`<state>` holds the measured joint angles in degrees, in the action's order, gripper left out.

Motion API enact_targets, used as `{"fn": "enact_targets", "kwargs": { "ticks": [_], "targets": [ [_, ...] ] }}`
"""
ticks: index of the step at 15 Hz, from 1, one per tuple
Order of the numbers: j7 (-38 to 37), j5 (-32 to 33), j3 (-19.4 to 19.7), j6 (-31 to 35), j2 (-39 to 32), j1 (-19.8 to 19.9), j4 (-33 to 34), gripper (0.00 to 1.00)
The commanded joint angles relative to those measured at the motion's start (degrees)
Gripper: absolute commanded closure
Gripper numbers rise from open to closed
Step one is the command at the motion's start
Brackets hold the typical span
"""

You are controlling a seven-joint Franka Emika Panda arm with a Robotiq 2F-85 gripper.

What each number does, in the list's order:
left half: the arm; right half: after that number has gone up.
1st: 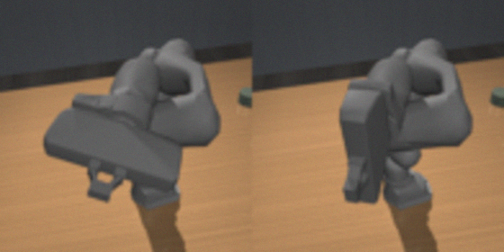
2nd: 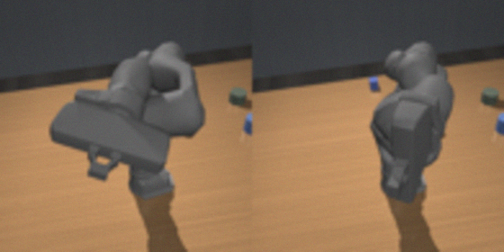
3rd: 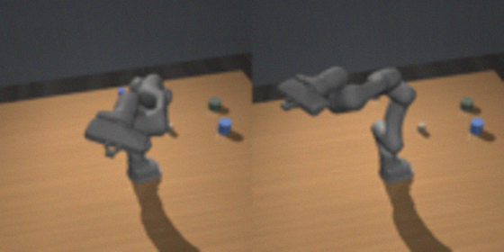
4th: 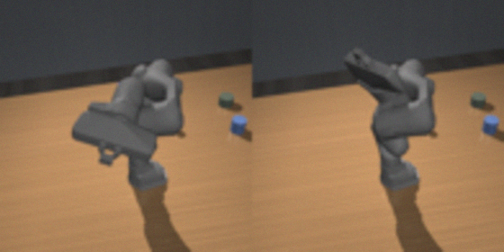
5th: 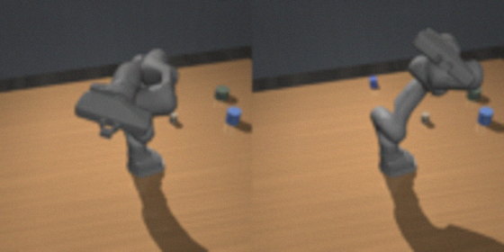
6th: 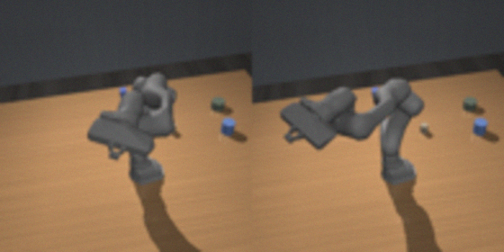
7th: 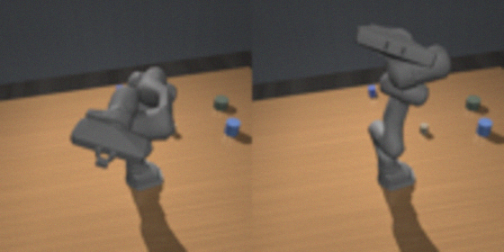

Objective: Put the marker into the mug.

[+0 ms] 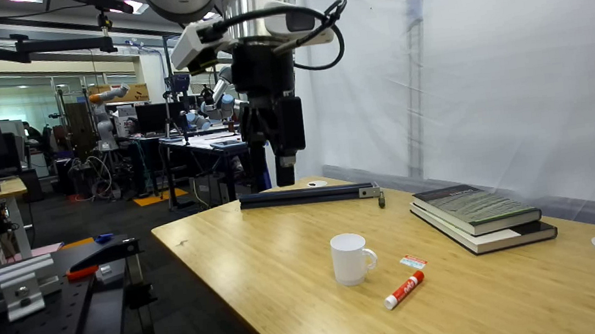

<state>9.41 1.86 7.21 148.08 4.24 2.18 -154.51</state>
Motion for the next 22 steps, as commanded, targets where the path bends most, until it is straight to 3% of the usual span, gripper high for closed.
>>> {"fn": "enact_targets", "kwargs": {
  "ticks": [1,8,22],
  "targets": [
    [1.1,0.1,-0.4,2.7,-4.8,1.4,1.9,0.00],
    [-0.7,0.9,-0.6,5.1,-14.4,2.4,8.7,0.00],
    [-1.2,0.7,-1.9,3.3,-36.3,2.8,30.2,0.00]
  ]
}}
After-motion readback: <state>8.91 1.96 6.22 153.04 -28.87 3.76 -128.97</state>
